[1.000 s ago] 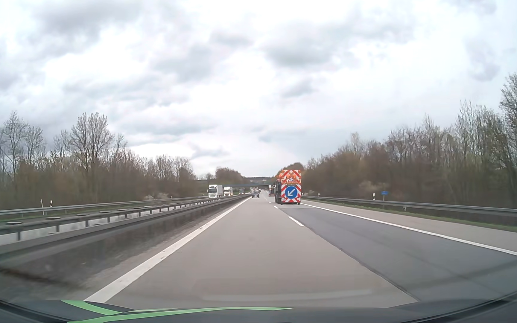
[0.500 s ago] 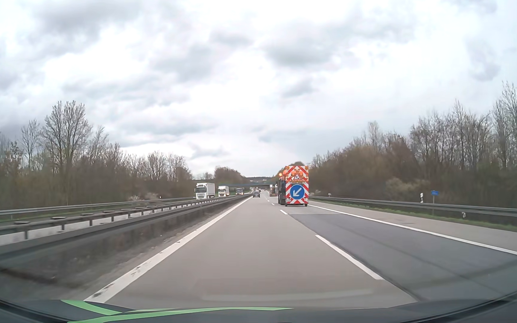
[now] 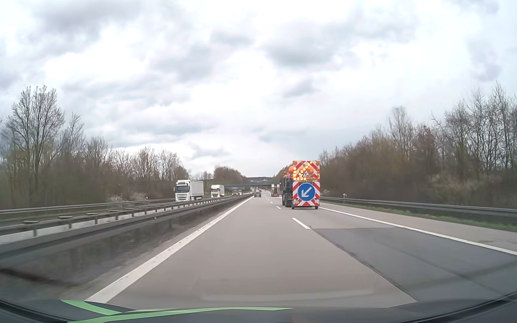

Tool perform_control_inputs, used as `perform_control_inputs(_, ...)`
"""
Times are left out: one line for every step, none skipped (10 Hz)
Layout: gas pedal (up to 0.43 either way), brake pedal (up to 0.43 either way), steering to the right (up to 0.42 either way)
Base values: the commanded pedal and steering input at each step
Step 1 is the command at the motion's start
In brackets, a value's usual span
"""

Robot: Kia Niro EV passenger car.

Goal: Follow the waypoints while adhering to traffic rules and regulations

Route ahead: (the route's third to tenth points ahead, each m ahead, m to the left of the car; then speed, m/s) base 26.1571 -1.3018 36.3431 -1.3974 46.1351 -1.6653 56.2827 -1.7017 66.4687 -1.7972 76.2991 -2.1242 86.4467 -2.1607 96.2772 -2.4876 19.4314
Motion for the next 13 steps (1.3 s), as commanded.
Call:
perform_control_inputs(0.138, 0.0, -0.002)
perform_control_inputs(0.138, 0.0, -0.002)
perform_control_inputs(0.138, 0.0, -0.002)
perform_control_inputs(0.138, 0.0, -0.002)
perform_control_inputs(0.138, 0.0, -0.002)
perform_control_inputs(0.138, 0.0, -0.002)
perform_control_inputs(0.138, 0.0, -0.002)
perform_control_inputs(0.138, 0.0, -0.002)
perform_control_inputs(0.138, 0.0, -0.001)
perform_control_inputs(0.138, 0.0, -0.001)
perform_control_inputs(0.138, 0.0, -0.001)
perform_control_inputs(0.138, 0.0, 0.0)
perform_control_inputs(0.138, 0.0, 0.0)
